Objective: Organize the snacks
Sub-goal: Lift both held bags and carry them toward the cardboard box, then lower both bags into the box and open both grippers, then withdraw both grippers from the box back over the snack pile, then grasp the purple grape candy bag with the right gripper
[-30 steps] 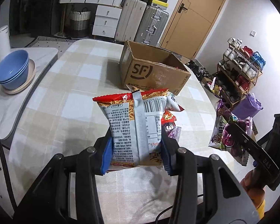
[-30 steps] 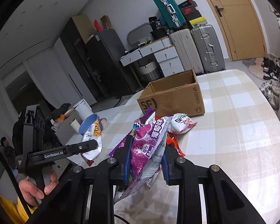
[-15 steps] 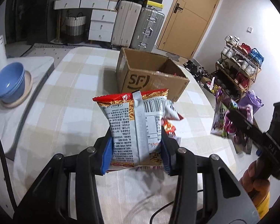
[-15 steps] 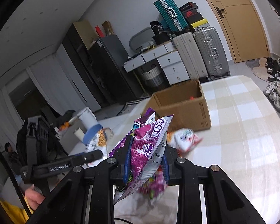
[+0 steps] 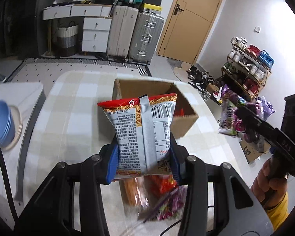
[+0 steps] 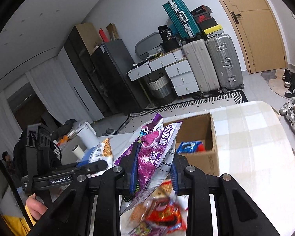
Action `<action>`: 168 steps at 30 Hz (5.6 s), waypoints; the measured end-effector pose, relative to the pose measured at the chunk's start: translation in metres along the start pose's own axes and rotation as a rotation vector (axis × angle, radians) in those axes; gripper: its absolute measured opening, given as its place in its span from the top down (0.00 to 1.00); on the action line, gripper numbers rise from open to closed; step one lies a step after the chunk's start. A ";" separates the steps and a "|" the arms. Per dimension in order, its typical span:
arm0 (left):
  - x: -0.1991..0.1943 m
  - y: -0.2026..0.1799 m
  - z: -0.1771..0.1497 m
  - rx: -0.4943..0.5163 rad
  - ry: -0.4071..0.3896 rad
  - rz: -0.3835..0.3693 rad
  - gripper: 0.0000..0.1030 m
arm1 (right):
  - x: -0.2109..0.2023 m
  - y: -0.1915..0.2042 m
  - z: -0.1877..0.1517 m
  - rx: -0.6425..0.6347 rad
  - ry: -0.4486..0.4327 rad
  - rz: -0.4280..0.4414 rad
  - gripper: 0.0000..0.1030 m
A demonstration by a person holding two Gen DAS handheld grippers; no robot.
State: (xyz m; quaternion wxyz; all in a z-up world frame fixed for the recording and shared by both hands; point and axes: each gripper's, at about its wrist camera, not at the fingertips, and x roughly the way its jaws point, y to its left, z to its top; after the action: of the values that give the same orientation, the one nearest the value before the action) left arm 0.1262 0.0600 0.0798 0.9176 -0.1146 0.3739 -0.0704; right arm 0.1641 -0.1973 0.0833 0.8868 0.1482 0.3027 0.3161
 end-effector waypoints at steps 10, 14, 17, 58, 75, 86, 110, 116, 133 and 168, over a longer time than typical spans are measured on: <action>0.095 -0.025 0.090 0.018 0.075 0.009 0.60 | 0.069 -0.027 0.041 0.012 0.027 -0.094 0.74; 0.136 -0.028 0.108 0.059 0.107 0.069 0.60 | 0.091 -0.036 0.045 0.019 0.050 -0.101 0.74; 0.158 -0.029 0.107 0.062 0.141 0.073 0.60 | 0.104 -0.041 0.050 0.003 0.060 -0.114 0.74; 0.252 0.004 0.078 0.025 0.263 0.103 0.54 | 0.194 -0.072 0.026 -0.041 0.273 -0.192 0.74; 0.208 -0.004 0.074 0.024 0.189 0.076 0.36 | 0.176 -0.055 0.028 -0.098 0.240 -0.231 0.71; 0.138 -0.015 0.061 0.000 0.123 0.050 0.24 | 0.107 -0.030 0.022 -0.106 0.148 -0.211 0.71; -0.089 -0.067 -0.048 0.095 -0.134 0.141 0.23 | -0.082 0.061 -0.067 -0.102 -0.106 -0.111 0.49; -0.111 -0.072 -0.088 0.104 -0.165 0.195 0.23 | -0.106 0.060 -0.098 -0.055 -0.092 -0.099 0.48; -0.102 -0.032 -0.157 0.034 -0.152 0.252 0.01 | -0.107 0.068 -0.157 -0.041 -0.068 -0.048 0.13; 0.009 0.012 -0.186 -0.027 0.018 0.149 0.01 | 0.038 -0.013 -0.206 0.268 0.329 -0.022 0.30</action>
State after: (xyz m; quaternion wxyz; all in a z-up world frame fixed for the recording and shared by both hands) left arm 0.0021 0.0407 -0.0586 0.9153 -0.0982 0.3907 0.0022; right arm 0.0642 -0.1678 -0.0990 0.8011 0.2077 0.4844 0.2835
